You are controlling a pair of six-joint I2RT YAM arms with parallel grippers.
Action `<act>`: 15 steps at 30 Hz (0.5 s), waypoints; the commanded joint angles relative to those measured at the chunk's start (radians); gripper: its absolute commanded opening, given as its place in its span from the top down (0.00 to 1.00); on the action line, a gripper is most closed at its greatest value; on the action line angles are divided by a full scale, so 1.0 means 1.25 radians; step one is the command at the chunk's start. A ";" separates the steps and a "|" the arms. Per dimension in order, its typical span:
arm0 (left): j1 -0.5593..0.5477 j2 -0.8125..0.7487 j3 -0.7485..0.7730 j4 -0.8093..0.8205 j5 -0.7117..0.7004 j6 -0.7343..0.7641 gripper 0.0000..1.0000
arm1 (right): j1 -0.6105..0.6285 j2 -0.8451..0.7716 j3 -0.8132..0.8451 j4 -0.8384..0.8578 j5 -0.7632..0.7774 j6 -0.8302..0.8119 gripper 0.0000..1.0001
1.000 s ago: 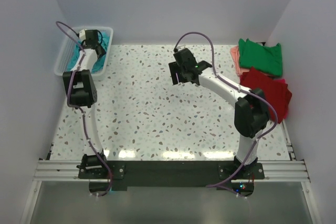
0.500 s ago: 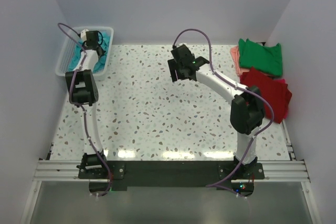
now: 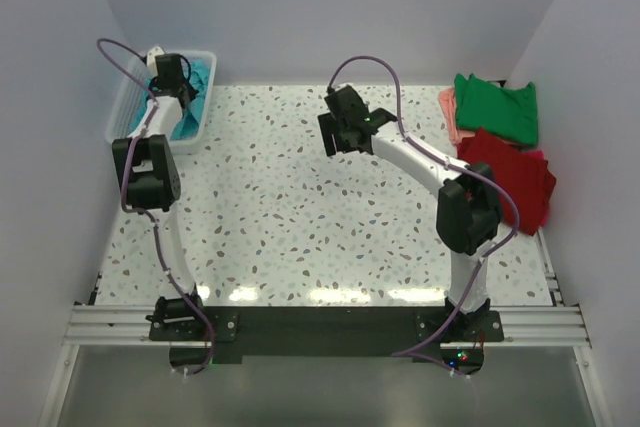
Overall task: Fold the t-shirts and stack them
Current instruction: Grab the tshirt from the pile
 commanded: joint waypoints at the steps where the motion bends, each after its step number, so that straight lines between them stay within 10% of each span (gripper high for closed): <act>1: -0.017 -0.170 -0.022 0.072 -0.023 -0.006 1.00 | -0.001 -0.048 -0.040 0.037 -0.015 0.016 0.25; 15: -0.215 -0.486 -0.097 0.228 0.069 0.109 1.00 | -0.105 -0.271 -0.178 0.070 -0.037 0.189 0.29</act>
